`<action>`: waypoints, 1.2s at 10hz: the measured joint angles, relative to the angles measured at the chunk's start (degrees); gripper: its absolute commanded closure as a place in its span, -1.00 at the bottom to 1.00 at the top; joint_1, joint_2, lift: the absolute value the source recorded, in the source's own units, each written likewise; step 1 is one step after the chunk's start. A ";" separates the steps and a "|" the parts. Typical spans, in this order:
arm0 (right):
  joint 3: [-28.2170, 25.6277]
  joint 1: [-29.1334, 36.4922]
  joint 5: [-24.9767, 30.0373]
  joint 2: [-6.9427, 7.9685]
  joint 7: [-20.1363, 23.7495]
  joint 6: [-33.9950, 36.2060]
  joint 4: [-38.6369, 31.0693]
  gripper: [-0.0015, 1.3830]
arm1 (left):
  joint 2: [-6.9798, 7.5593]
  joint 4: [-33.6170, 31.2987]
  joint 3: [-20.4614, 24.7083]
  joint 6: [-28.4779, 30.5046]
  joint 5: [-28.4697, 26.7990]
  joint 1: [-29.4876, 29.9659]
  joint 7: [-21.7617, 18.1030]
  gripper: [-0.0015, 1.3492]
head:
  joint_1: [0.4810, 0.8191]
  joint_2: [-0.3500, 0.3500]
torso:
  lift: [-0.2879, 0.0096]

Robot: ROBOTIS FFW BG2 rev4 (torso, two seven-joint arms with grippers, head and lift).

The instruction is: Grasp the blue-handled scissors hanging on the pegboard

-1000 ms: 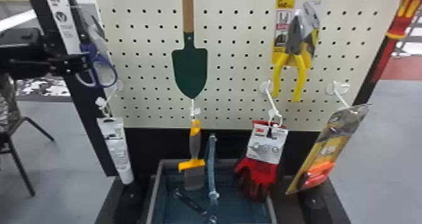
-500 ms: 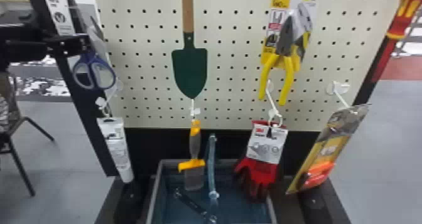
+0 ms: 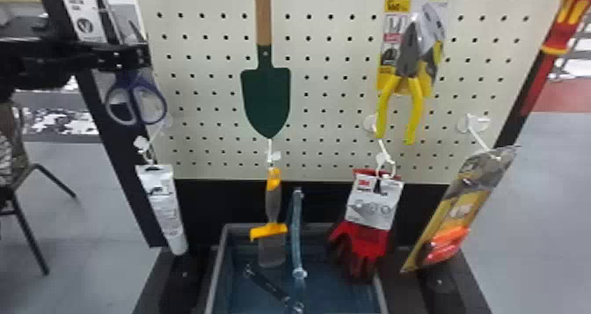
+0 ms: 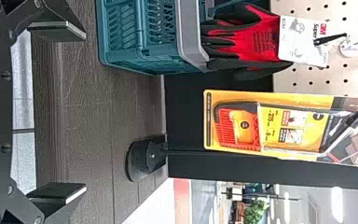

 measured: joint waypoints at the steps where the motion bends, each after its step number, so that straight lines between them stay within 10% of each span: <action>1: 0.00 0.00 0.00 0.00 0.00 0.00 0.00 -0.77 | 0.00 -0.10 -0.36 -0.93 -0.16 -0.05 0.01 0.40 | -0.60 0.00 | 0.26; 3: 0.00 0.00 0.00 0.00 0.00 0.00 -0.02 -0.77 | 0.02 -0.19 -0.62 -2.46 -0.29 -0.03 0.09 0.76 | -0.60 0.00 | 0.26; 12: 0.00 0.00 -0.08 -0.09 0.00 0.00 0.00 -0.77 | -0.04 -0.42 -0.32 -2.82 0.56 0.78 0.63 0.78 | -0.60 0.00 | 0.26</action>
